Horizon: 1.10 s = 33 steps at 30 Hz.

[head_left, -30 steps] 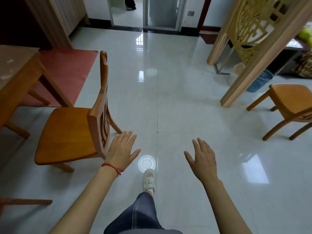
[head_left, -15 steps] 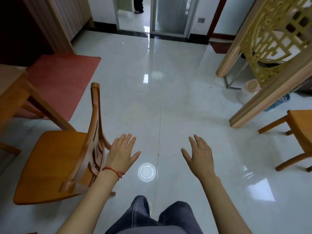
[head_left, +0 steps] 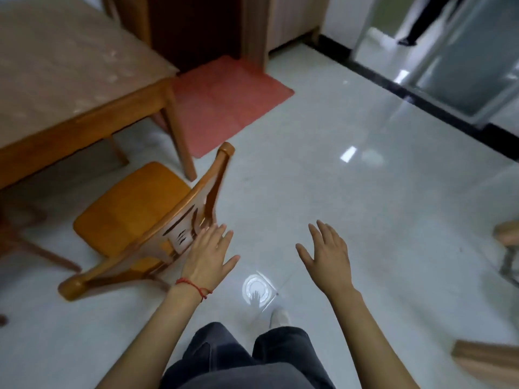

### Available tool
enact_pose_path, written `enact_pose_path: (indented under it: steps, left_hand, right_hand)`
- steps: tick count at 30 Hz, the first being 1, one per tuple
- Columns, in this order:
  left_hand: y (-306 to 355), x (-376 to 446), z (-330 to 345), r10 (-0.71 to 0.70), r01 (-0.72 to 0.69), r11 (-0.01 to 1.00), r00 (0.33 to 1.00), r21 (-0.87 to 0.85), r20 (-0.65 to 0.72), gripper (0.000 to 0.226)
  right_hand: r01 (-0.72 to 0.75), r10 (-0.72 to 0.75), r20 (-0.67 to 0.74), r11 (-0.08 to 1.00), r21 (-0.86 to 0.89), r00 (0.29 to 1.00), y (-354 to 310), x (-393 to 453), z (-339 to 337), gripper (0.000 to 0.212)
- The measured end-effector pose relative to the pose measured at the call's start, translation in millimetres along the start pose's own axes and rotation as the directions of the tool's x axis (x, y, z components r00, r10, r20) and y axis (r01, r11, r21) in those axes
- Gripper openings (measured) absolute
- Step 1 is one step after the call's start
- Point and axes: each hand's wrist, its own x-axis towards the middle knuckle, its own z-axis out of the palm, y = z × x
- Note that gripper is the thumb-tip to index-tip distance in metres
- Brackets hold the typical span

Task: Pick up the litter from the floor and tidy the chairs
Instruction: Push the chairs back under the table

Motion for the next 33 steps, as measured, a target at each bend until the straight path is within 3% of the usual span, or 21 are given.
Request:
enact_pose_path:
  steps: [4,8,14,17,20,23,25,29,33]
  left_hand:
    - [16.3,-16.1,-2.3,-0.283,0.28,0.959,0.957,-0.055,-0.068,0.053]
    - [25.6,-46.7,-1.2,-0.557,0.541,0.829,0.822,-0.141,-0.122,0.052]
    - [19.1,-87.0,-5.0,-0.784,0.75,0.621,0.595,-0.229,-0.176,0.07]
    - [8.2,-90.8,-3.4,-0.84,0.79,0.542,0.504,-0.286,-0.202,0.055]
    - [-3.9,-83.0,-3.7,-0.905,0.792,0.426,0.374,-0.438,-0.204,0.057]
    - [-11.4,-65.2,-12.9,-0.97,0.678,0.241,0.187,-0.695,-0.154,0.056]
    - [-15.3,-52.6,-19.3,-0.992,0.549,0.121,0.095,-0.827,-0.082,0.05]
    - [-20.8,-31.6,-28.0,-0.999,0.343,-0.037,0.017,-0.939,0.046,0.041]
    - [-22.2,-15.5,-26.5,-0.995,0.283,-0.072,-0.08,-0.956,0.051,0.045]
  right_hand:
    - [0.28,-0.279,0.083,0.96,0.0,0.957,-3.5,46.3,-9.3,0.056]
    - [0.5,-0.498,0.125,0.866,0.018,0.858,-29.3,77.8,-5.2,0.054]
    - [0.698,-0.698,0.153,0.713,0.065,0.699,-93.0,95.9,15.1,0.055]
    - [0.741,-0.739,0.142,0.67,0.053,0.658,-118.5,99.9,25.6,0.053]
    - [0.688,-0.708,0.143,0.706,0.165,0.692,-134.9,107.7,30.8,0.051]
    - [0.403,-0.536,0.226,0.799,0.446,0.814,-148.5,121.1,29.7,0.057]
    - [0.217,-0.428,0.301,0.812,0.541,0.852,-158.1,130.2,29.4,0.06]
    - [0.011,-0.304,0.351,0.769,0.639,0.885,-175.4,143.9,30.1,0.052]
    - [-0.033,-0.3,0.361,0.727,0.686,0.883,-180.5,152.5,35.0,0.038]
